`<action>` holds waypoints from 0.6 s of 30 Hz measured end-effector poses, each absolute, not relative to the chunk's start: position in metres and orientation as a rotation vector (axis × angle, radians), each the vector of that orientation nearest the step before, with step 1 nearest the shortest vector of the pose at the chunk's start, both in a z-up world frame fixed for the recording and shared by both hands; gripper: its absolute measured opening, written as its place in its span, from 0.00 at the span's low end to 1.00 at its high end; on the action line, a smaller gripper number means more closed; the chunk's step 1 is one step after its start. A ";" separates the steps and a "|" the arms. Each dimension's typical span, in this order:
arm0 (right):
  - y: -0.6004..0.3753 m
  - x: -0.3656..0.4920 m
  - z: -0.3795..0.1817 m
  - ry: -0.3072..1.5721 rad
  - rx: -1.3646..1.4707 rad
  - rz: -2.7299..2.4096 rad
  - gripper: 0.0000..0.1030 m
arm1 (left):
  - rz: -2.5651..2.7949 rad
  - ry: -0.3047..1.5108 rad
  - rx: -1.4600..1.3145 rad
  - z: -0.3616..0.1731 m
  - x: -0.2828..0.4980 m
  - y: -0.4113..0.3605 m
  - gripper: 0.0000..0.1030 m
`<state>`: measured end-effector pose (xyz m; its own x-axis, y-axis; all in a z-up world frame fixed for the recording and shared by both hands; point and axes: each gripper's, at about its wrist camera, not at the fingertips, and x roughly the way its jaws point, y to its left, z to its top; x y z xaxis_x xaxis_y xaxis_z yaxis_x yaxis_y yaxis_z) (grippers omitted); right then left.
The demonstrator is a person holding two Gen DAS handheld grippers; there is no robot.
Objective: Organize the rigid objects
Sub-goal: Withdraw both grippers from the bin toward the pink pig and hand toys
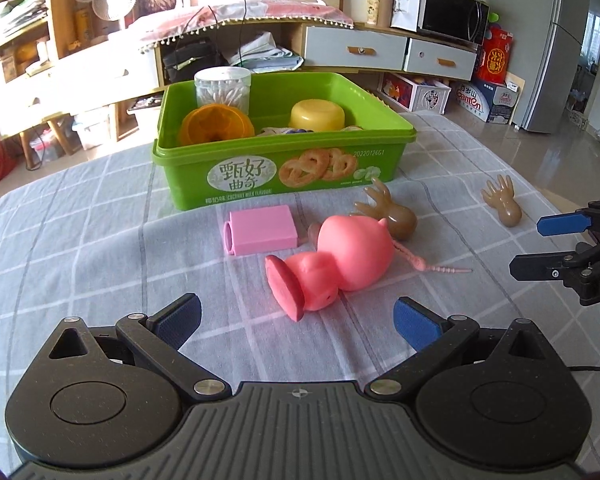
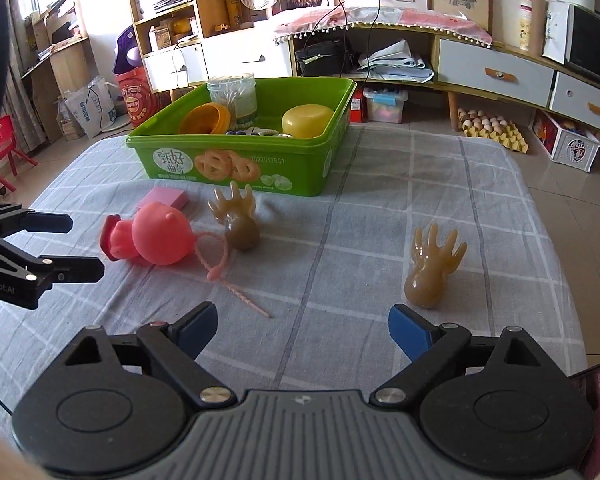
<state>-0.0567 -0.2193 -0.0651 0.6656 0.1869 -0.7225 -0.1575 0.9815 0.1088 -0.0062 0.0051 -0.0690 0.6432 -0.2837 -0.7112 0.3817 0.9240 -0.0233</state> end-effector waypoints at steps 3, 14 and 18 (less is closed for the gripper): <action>-0.220 -0.062 -0.071 0.830 0.025 0.180 0.70 | -0.381 0.794 0.137 -0.078 -0.010 0.007 0.96; -0.233 -0.058 -0.096 0.880 0.061 0.122 0.70 | -0.378 0.820 0.192 -0.106 -0.013 0.000 0.96; -0.228 -0.056 -0.101 0.853 0.008 0.117 0.74 | -0.406 0.771 0.208 -0.109 -0.014 -0.002 0.96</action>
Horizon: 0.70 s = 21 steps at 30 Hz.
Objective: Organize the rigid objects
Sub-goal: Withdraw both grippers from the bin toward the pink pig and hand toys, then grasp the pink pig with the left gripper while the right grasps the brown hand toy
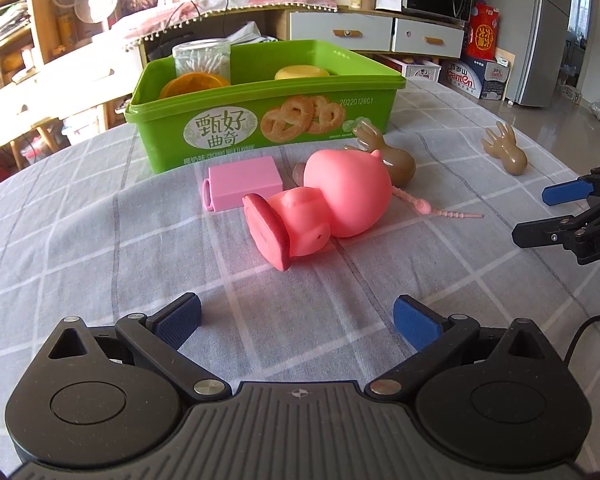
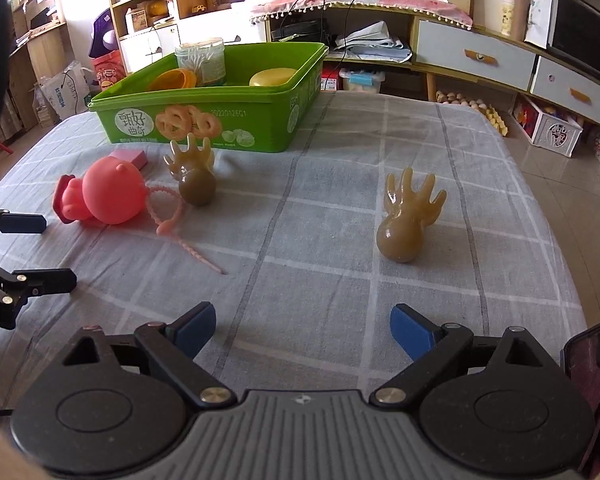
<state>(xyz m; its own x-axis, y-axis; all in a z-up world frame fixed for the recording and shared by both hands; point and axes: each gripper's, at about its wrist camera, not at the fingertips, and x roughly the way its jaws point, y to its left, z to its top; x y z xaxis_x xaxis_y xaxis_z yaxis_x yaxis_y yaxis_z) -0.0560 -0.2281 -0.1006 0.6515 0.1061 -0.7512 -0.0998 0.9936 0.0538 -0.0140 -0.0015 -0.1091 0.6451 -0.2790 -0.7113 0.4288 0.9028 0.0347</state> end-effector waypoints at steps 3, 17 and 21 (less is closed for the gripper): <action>-0.229 -0.053 -0.104 0.836 0.011 0.102 0.80 | -0.423 0.754 0.212 -0.110 -0.009 -0.002 0.96; -0.242 -0.029 -0.110 0.775 0.032 0.010 0.81 | -0.467 0.705 0.224 -0.113 0.013 -0.017 0.96; -0.244 -0.022 -0.111 0.769 0.039 -0.009 0.81 | -0.476 0.702 0.228 -0.113 0.016 -0.021 0.96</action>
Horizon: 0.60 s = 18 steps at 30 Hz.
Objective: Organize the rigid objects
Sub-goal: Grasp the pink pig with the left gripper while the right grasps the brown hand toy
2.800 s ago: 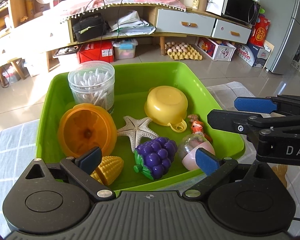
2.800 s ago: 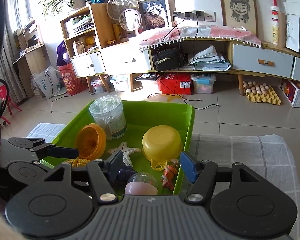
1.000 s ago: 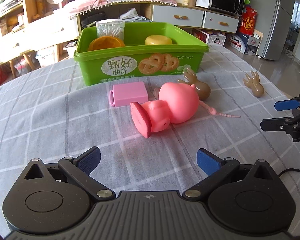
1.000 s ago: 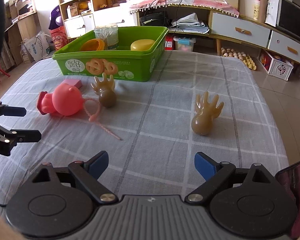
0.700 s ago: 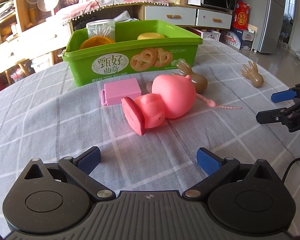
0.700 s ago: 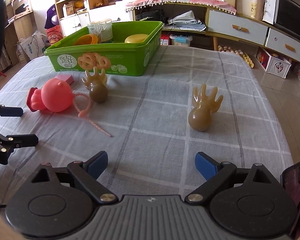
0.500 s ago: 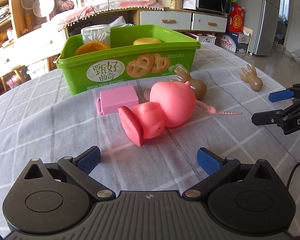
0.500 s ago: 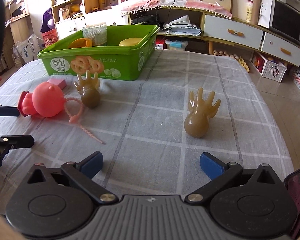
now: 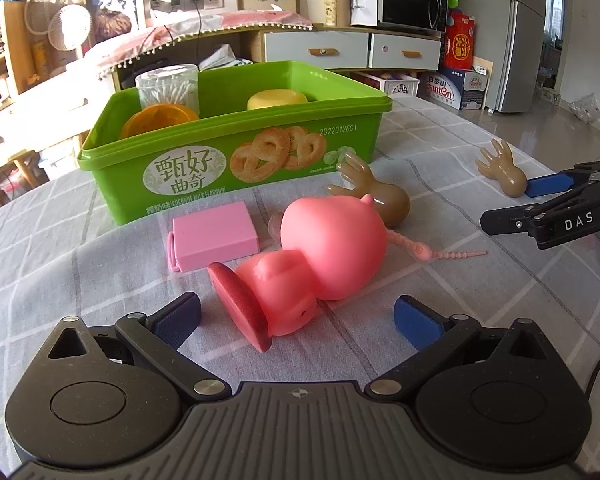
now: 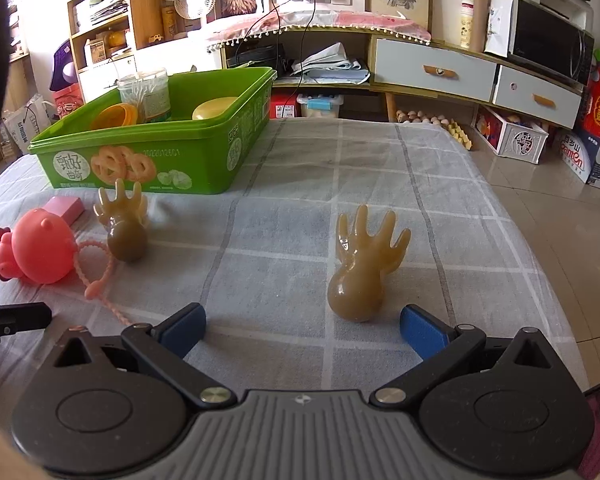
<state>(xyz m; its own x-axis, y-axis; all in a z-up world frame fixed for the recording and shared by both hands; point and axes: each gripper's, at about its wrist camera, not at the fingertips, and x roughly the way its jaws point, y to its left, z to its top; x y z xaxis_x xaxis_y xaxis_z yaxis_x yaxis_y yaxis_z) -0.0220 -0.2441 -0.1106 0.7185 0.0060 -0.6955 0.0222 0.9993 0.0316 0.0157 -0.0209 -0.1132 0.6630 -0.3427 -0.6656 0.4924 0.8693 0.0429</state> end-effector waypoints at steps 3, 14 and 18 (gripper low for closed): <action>-0.246 -0.018 -0.111 0.767 0.045 -0.023 0.81 | -0.477 0.700 0.220 -0.113 0.018 -0.022 0.93; -0.250 -0.009 -0.108 0.771 0.080 -0.048 0.78 | -0.473 0.705 0.168 -0.106 0.024 -0.021 0.79; -0.253 -0.007 -0.106 0.772 0.097 -0.050 0.73 | -0.479 0.713 0.154 -0.104 0.025 -0.021 0.78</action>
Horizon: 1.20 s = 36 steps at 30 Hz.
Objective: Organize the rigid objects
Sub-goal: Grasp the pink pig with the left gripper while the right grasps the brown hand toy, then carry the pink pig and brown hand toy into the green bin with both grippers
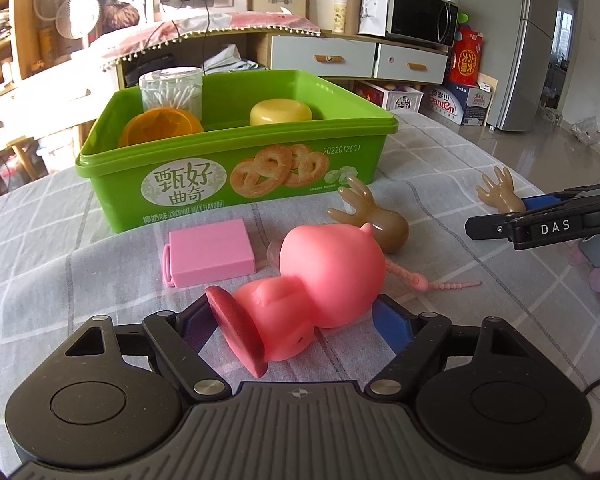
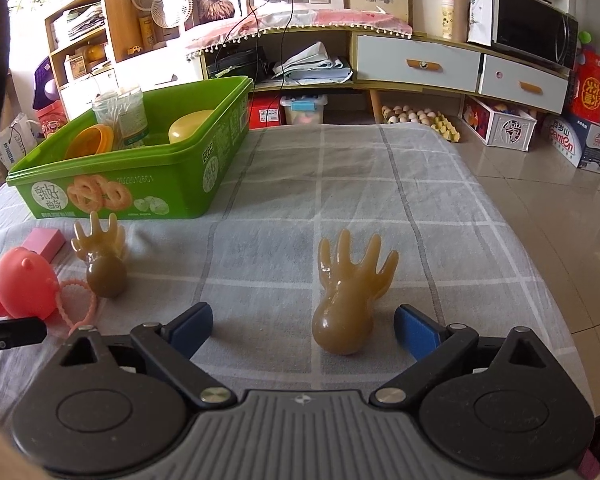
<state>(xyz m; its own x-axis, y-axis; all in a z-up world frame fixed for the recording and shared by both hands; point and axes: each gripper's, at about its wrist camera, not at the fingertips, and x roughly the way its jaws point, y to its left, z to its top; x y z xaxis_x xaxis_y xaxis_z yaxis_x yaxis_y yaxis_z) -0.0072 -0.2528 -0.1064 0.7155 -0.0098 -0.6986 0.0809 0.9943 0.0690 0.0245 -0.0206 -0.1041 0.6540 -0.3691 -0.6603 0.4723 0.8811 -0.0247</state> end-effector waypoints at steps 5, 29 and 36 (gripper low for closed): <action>-0.255 -0.005 -0.104 0.774 0.101 -0.044 0.63 | -0.486 0.721 0.140 -0.102 0.023 -0.020 0.75; -0.256 0.000 -0.091 0.815 0.216 0.029 0.07 | -0.517 0.728 0.088 -0.089 0.019 -0.019 0.49; -0.250 -0.002 -0.074 0.817 0.294 0.094 0.07 | -0.490 0.678 0.038 -0.066 0.017 -0.015 0.48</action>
